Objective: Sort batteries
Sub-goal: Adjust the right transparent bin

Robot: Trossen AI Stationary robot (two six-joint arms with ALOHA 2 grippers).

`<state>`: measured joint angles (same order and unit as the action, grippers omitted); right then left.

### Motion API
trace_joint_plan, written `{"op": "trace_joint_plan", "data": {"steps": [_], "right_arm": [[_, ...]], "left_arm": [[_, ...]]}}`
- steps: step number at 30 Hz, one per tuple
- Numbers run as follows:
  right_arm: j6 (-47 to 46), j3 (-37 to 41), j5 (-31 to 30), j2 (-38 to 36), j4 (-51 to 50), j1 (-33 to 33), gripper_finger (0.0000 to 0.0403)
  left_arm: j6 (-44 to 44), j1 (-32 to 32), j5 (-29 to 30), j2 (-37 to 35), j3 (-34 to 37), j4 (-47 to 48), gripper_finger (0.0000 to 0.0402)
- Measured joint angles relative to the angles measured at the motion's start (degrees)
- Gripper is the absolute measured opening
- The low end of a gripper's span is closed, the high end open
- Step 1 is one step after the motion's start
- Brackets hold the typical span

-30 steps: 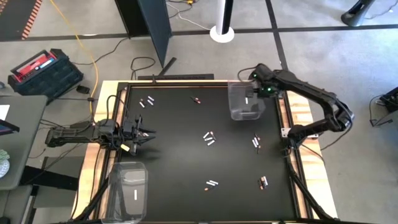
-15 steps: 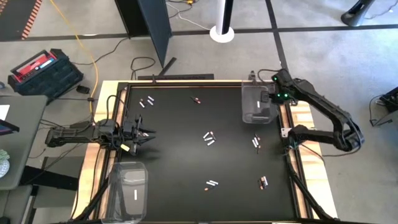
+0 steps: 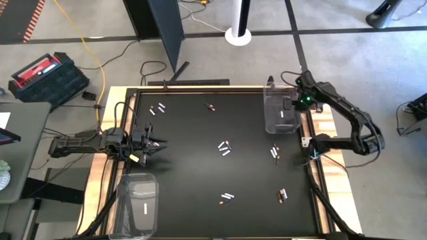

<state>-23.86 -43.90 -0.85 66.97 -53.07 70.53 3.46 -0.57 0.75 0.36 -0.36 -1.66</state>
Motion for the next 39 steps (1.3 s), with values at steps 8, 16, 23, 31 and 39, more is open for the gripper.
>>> {"op": "trace_joint_plan", "data": {"steps": [8,16,23,31,39], "right_arm": [[0.46,0.26,-0.63,3.80,2.54,0.71,0.0010],[1.69,0.26,-1.68,4.57,2.73,0.71,0.0053],[1.96,0.26,-2.53,4.18,2.59,0.71,0.0083],[2.88,0.26,-4.48,-1.24,2.30,0.73,0.0110],[4.90,0.26,-6.72,-4.08,-1.99,0.82,0.0112]], "left_arm": [[-0.02,0.00,0.00,0.02,0.00,0.00,0.0112],[0.00,0.01,0.00,0.00,-0.02,-0.01,0.0112],[0.00,0.00,0.00,0.00,-0.01,-0.01,0.0112],[0.00,0.01,0.00,0.02,0.00,0.00,0.0112],[0.00,0.01,0.00,0.02,0.00,-0.01,0.0112]]}}
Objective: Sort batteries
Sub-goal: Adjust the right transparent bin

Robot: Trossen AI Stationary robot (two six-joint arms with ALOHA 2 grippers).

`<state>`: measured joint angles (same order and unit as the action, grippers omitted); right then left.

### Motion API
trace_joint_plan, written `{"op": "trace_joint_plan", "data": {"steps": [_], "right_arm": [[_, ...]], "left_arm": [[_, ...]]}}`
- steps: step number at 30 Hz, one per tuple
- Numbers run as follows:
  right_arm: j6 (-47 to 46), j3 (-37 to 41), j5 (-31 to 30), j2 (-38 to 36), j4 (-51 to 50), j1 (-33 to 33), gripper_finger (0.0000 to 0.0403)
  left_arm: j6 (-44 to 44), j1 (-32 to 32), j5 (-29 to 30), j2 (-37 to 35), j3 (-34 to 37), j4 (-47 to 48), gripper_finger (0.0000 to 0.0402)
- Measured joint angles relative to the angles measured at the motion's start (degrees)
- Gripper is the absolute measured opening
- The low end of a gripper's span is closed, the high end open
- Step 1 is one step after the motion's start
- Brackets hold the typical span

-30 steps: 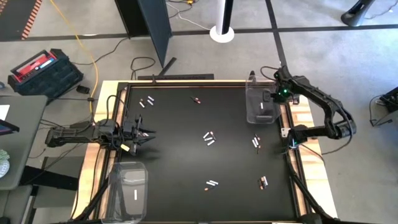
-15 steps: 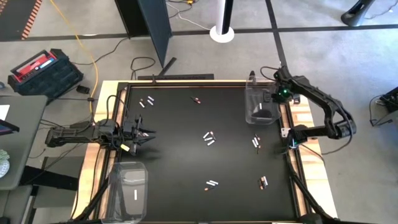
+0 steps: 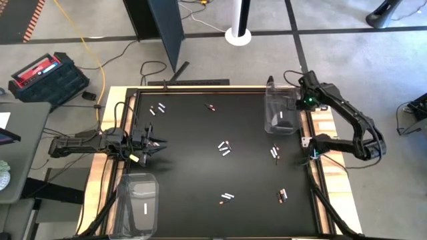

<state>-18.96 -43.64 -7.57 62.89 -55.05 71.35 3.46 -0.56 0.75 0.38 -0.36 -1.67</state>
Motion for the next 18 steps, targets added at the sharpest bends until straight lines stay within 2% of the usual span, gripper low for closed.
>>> {"op": "trace_joint_plan", "data": {"steps": [7,18], "right_arm": [[0.02,0.00,-0.48,-0.41,-0.28,0.00,0.0112],[2.32,-0.65,-5.84,-2.29,1.28,0.04,0.0108]], "left_arm": [[0.00,0.00,0.00,-0.01,0.00,0.01,0.0112],[0.00,-0.01,0.00,-0.02,0.00,0.00,0.0112]]}}
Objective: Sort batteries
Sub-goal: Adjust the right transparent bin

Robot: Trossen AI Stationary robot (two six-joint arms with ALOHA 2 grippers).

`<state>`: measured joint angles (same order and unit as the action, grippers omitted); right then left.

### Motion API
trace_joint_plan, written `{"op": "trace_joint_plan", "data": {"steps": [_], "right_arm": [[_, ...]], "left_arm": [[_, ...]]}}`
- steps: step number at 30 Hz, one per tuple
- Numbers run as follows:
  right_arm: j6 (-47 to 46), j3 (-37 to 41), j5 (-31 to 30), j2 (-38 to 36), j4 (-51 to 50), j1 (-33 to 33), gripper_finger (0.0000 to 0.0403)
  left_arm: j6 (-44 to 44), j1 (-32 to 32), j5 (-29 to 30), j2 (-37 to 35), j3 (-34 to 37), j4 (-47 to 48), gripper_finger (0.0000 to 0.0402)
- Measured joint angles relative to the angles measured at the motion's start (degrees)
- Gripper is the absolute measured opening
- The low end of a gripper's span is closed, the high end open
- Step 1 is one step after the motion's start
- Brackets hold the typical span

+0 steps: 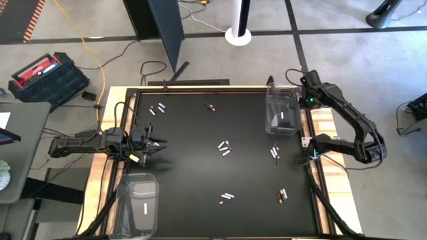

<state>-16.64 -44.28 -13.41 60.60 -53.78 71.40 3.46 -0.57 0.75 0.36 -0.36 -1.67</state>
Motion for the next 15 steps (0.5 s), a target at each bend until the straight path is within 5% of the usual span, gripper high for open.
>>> {"op": "trace_joint_plan", "data": {"steps": [15], "right_arm": [[3.21,-0.99,6.78,-1.29,-3.93,-5.79,0.0106]], "left_arm": [[0.00,0.02,0.00,0.02,-0.01,0.01,0.0112]]}}
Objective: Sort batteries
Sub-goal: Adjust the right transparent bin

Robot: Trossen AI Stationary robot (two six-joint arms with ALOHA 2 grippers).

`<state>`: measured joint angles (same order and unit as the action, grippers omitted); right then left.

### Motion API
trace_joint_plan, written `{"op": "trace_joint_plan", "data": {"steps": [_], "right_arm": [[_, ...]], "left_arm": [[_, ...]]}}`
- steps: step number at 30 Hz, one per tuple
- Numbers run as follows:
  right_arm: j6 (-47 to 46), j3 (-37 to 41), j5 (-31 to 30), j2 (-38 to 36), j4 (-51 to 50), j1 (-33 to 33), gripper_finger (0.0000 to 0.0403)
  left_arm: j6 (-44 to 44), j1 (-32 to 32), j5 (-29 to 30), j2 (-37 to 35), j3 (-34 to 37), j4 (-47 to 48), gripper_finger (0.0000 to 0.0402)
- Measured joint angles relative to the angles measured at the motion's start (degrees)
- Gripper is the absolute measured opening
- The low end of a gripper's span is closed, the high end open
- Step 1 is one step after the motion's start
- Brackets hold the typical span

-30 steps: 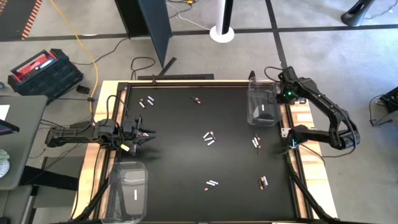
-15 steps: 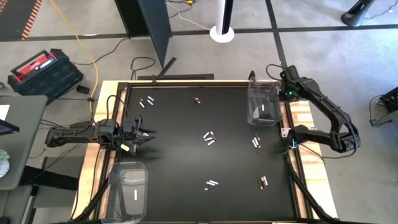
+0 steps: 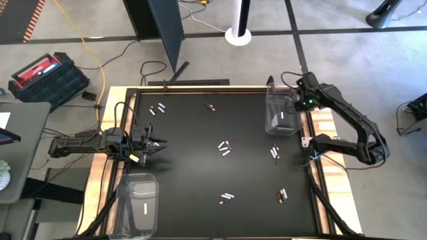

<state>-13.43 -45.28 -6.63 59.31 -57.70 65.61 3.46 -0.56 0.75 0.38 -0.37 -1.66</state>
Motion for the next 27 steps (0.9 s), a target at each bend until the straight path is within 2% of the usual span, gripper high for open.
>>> {"op": "trace_joint_plan", "data": {"steps": [4,8,12,17,21,27], "right_arm": [[0.26,0.08,1.97,0.00,-0.06,-1.86,0.0088],[-2.68,2.45,2.35,1.10,-2.10,-2.16,0.0050],[-1.79,5.50,2.33,3.28,-3.00,-2.11,0.0010],[-4.24,5.88,0.06,2.22,-0.85,-2.44,0.0014],[-5.59,5.84,-2.18,-0.87,1.57,-2.63,0.0012],[-5.63,5.80,-2.48,-6.08,3.40,-2.62,0.0009]], "left_arm": [[0.00,0.00,0.00,0.01,-0.01,0.00,0.0112],[-0.01,-0.01,0.00,-0.02,-0.01,0.00,0.0112],[0.00,0.00,0.00,-0.02,0.01,-0.01,0.0112],[0.00,-0.02,0.00,-0.01,-0.01,0.01,0.0112],[0.00,-0.02,0.00,-0.02,0.01,-0.01,0.0112],[0.00,0.00,0.00,-0.01,-0.01,0.01,0.0112]]}}
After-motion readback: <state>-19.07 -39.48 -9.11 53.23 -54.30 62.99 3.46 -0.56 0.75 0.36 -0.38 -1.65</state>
